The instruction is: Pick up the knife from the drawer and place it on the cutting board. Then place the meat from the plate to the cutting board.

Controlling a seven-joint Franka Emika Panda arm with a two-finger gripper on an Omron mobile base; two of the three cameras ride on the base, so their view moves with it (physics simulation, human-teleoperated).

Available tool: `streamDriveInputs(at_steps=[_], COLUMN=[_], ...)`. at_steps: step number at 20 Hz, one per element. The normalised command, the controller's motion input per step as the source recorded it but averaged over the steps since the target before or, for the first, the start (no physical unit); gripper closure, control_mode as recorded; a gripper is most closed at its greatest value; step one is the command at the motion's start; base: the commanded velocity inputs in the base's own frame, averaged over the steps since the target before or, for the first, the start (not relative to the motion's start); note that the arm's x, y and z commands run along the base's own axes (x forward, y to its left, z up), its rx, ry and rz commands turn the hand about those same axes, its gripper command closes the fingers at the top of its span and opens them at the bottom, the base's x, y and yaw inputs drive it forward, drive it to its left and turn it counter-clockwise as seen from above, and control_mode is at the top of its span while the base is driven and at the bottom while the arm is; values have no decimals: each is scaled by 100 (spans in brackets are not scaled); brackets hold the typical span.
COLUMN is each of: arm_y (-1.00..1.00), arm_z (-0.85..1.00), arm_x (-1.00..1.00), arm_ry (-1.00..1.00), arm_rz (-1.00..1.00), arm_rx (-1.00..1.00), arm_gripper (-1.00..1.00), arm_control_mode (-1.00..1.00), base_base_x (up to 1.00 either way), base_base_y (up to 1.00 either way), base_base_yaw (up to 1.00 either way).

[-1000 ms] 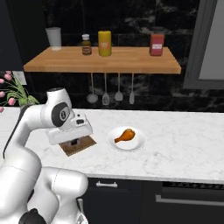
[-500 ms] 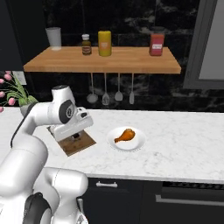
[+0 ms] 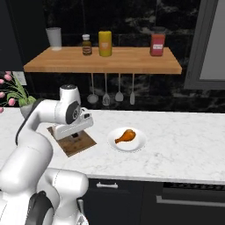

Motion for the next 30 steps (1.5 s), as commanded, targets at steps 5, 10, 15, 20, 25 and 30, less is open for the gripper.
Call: streamDriveInputs(at_steps=[5,10,15,20,25,30], arm_y=[3,17,27,8,1,13], arm_z=[-17,-30,-35,-30,-37,-39], arm_x=[28,32,39,48,44,30], arm_ry=[0,0,0,0,0,0], arm_rz=[-7,-5,0,0,0,0], arm_rx=[0,0,0,0,0,0], arm_gripper=[100,100,100,100,100,100], arm_control_mode=[-100,-100,-100,-100,-100,-100], base_base_x=[0,0,0,0,0,0], base_base_y=[0,0,0,0,0,0], base_base_yaw=[0,0,0,0,0,0])
